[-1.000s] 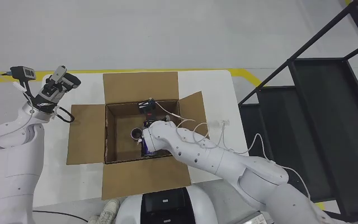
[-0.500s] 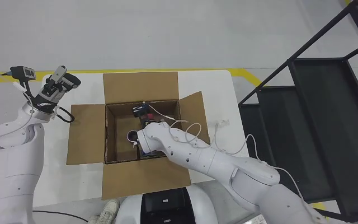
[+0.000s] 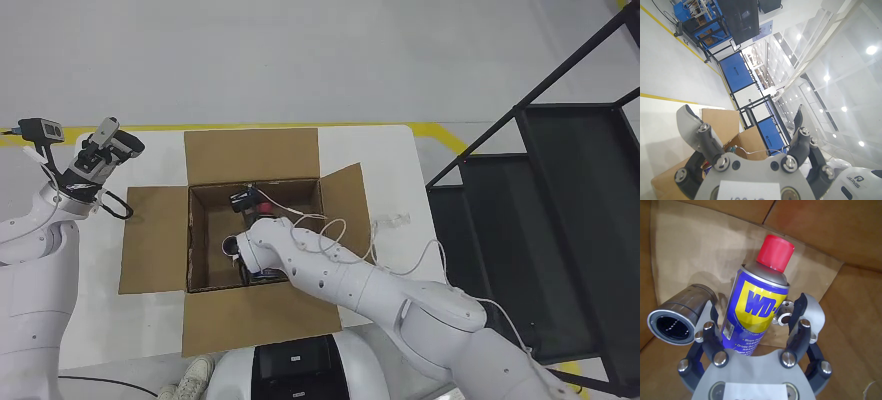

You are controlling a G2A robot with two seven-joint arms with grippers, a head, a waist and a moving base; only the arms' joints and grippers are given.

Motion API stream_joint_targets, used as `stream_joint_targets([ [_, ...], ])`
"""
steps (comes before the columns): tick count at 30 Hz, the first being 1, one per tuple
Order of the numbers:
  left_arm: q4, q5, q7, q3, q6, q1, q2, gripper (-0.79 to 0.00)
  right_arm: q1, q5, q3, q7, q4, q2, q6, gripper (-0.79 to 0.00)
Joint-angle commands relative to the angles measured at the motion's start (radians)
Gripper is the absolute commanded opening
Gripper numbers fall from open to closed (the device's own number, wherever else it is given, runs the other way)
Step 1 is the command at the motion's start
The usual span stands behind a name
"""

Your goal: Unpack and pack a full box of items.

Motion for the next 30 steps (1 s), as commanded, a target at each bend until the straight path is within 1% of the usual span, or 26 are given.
stream_joint_targets([
  [1, 0.000, 0.000, 0.000, 0.000, 0.000, 0.000, 0.000, 0.000, 0.000, -0.004, 0.001, 0.000, 0.015, -0.008, -0.002, -0.785],
  [9, 0.000, 0.000, 0.000, 0.000, 0.000, 0.000, 0.000, 0.000, -0.010, -0.019, 0.021, -0.013, 0.031, -0.027, -0.002, -0.785],
  [12, 0.000, 0.000, 0.000, 0.000, 0.000, 0.000, 0.000, 0.000, -0.023, -0.028, 0.040, -0.027, -0.002, -0.024, -0.001, -0.785],
  [15, 0.000, 0.000, 0.000, 0.000, 0.000, 0.000, 0.000, 0.000, -0.047, -0.052, 0.069, -0.043, -0.066, -0.007, 0.001, -0.785],
  [19, 0.000, 0.000, 0.000, 0.000, 0.000, 0.000, 0.000, 0.000, -0.103, -0.113, 0.132, -0.059, -0.204, 0.035, 0.000, -0.785],
  [23, 0.000, 0.000, 0.000, 0.000, 0.000, 0.000, 0.000, 0.000, -0.213, -0.198, 0.234, -0.083, -0.417, 0.098, -0.022, -0.785],
  [26, 0.000, 0.000, 0.000, 0.000, 0.000, 0.000, 0.000, 0.000, -0.328, -0.257, 0.334, -0.081, -0.616, 0.150, -0.091, -0.785],
  [30, 0.000, 0.000, 0.000, 0.000, 0.000, 0.000, 0.000, 0.000, -0.500, -0.288, 0.481, -0.071, -0.859, 0.207, -0.222, -0.785],
])
